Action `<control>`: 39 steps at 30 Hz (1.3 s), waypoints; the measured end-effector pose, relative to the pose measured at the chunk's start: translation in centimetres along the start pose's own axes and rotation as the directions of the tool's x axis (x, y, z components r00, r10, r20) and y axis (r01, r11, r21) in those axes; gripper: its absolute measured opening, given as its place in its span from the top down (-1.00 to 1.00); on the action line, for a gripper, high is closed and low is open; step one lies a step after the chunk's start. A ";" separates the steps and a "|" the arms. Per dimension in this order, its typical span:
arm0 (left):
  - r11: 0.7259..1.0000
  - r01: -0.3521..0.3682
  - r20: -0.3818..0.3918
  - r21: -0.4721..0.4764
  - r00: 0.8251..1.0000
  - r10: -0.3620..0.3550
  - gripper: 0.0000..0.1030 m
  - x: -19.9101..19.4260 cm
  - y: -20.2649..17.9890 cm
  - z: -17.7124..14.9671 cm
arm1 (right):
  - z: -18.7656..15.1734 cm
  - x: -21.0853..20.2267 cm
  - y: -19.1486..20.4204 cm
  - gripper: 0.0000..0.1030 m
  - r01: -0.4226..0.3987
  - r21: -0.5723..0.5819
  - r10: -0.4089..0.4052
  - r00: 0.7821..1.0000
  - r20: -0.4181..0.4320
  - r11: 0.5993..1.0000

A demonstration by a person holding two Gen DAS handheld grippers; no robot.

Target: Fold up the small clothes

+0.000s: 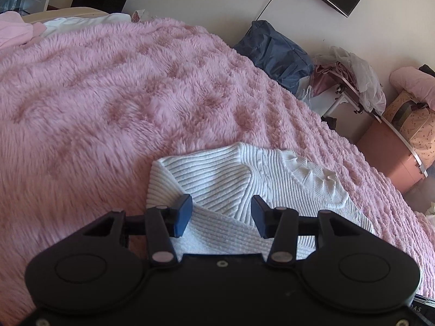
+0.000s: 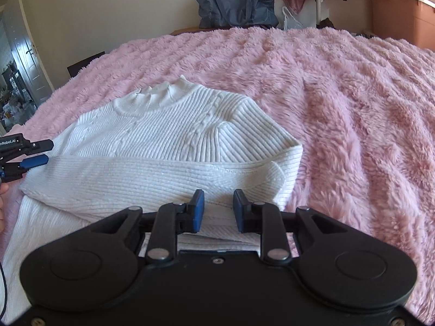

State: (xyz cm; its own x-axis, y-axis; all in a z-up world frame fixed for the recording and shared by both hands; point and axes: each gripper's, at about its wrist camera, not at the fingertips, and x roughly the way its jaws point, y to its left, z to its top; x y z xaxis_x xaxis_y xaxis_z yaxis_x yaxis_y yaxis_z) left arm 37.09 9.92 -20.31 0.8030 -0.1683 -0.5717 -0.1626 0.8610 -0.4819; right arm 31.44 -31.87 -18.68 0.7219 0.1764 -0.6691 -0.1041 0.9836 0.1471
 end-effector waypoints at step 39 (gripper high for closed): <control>0.975 0.156 -0.543 0.157 0.838 -0.046 0.03 -29.8 5.4 -17.9 | -18.8 -22.4 5.8 0.24 -0.150 0.136 0.192 0.897 -0.398 0.979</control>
State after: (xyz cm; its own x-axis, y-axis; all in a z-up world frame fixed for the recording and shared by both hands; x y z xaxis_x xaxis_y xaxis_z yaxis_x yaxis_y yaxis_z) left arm 2.00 10.99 -17.76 0.3689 -0.4416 -0.8178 0.0564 0.8889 -0.4546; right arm 1.76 -29.39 -16.51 0.3549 0.3620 -0.8620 -0.1174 0.9319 0.3431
